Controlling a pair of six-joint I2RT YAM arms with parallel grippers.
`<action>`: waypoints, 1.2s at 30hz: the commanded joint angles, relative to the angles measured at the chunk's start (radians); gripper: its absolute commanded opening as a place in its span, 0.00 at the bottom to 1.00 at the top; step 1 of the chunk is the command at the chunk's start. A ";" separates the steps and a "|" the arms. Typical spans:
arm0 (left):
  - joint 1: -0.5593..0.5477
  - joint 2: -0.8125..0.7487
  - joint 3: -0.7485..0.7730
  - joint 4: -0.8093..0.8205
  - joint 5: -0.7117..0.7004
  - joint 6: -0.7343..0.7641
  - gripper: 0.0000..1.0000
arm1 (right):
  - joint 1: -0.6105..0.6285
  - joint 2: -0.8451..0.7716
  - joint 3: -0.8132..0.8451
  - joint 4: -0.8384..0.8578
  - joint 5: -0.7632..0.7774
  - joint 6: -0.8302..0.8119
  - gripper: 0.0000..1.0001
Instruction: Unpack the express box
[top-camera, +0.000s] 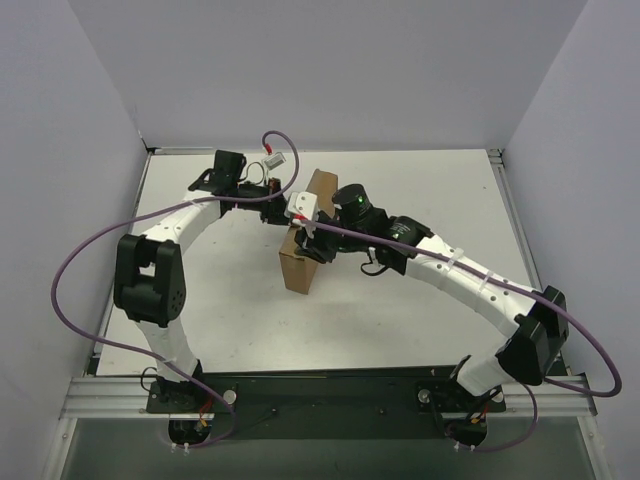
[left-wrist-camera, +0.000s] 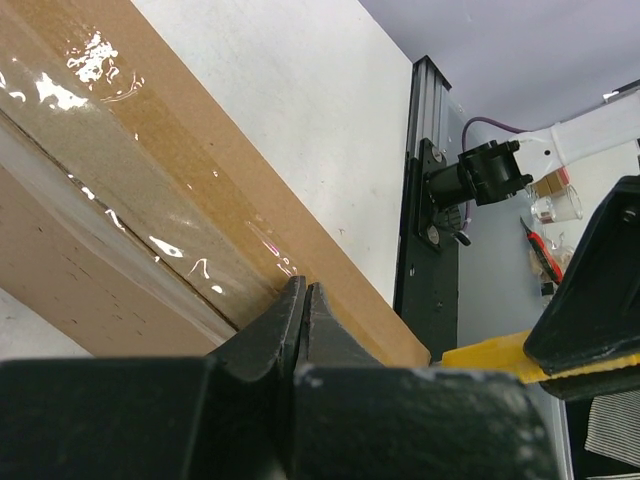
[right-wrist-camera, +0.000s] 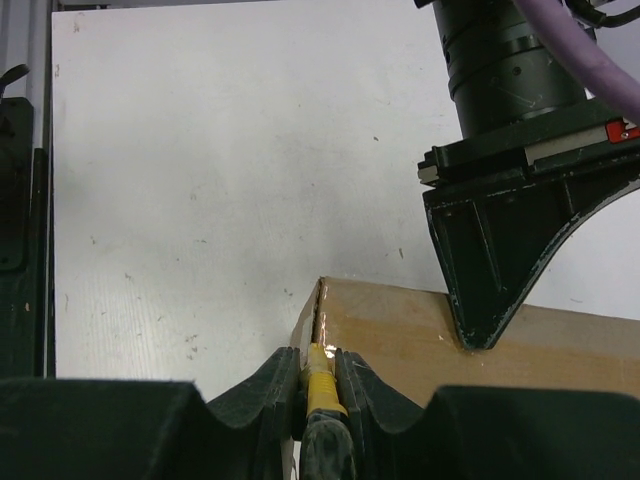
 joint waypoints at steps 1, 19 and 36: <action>0.004 0.070 0.001 -0.098 -0.159 0.107 0.00 | -0.032 -0.056 -0.001 -0.060 -0.014 -0.041 0.00; -0.009 -0.169 0.088 0.022 -0.058 0.033 0.20 | -0.446 0.051 0.100 0.134 0.069 0.246 0.00; 0.037 -0.229 -0.145 -0.007 -0.583 0.179 0.23 | -0.300 -0.033 0.017 0.126 -0.077 0.398 0.00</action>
